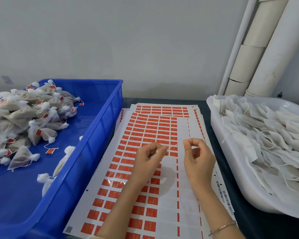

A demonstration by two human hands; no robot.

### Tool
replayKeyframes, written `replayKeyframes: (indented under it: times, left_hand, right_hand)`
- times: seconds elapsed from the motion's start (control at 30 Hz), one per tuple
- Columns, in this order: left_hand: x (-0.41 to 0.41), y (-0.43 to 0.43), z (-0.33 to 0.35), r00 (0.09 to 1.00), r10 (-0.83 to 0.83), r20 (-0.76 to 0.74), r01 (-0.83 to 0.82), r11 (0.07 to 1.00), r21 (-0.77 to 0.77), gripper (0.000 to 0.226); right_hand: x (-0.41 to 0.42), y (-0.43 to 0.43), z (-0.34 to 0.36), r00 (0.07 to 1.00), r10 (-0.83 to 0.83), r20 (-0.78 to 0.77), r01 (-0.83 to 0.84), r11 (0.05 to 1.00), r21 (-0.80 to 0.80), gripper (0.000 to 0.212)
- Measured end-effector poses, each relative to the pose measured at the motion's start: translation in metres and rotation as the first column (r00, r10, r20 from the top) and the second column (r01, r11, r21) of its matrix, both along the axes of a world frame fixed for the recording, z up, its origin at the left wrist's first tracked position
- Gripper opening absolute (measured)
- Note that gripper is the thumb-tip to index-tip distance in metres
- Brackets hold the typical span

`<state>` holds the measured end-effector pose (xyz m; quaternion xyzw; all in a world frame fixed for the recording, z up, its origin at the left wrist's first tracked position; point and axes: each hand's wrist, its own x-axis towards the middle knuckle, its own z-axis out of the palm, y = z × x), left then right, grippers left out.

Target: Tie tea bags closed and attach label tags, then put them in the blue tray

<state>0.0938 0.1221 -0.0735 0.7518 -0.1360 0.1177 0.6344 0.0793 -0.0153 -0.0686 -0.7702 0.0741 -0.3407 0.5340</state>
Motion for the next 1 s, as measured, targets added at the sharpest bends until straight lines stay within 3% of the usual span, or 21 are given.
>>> replayKeyframes:
  times: [0.17,0.33,0.43,0.67,0.87,1.0]
  left_hand:
    - [0.002,0.004,-0.002,0.99,0.129,-0.059,-0.131,0.991,-0.035,0.024]
    - [0.007,0.006,-0.005,0.96,0.255,-0.119,-0.265,0.961,-0.079,0.025]
    - [0.008,0.006,-0.007,0.958,0.258,-0.123,-0.268,0.961,-0.069,0.025]
    - [0.008,0.005,-0.008,0.961,0.255,-0.11,-0.262,0.963,-0.057,0.023]
    - [0.007,0.005,-0.007,0.963,0.242,-0.116,-0.248,0.968,-0.042,0.022]
    - [0.006,0.004,-0.006,0.962,0.237,-0.133,-0.246,0.968,-0.051,0.022]
  right_hand:
    - [0.004,-0.007,-0.008,0.969,0.106,-0.225,-0.127,0.989,-0.081,0.009]
    - [0.008,-0.014,-0.018,0.876,-0.126,-0.466,-0.078,0.916,-0.394,0.053]
    - [0.006,-0.013,-0.025,0.869,-0.161,-0.468,-0.104,0.866,-0.49,0.056]
    - [0.004,-0.007,-0.025,0.875,-0.095,-0.474,-0.181,0.845,-0.503,0.063]
    - [0.008,-0.006,-0.024,0.749,-0.285,-0.598,-0.151,0.805,-0.574,0.094]
    - [0.009,-0.009,-0.02,0.775,-0.281,-0.567,-0.156,0.783,-0.602,0.089]
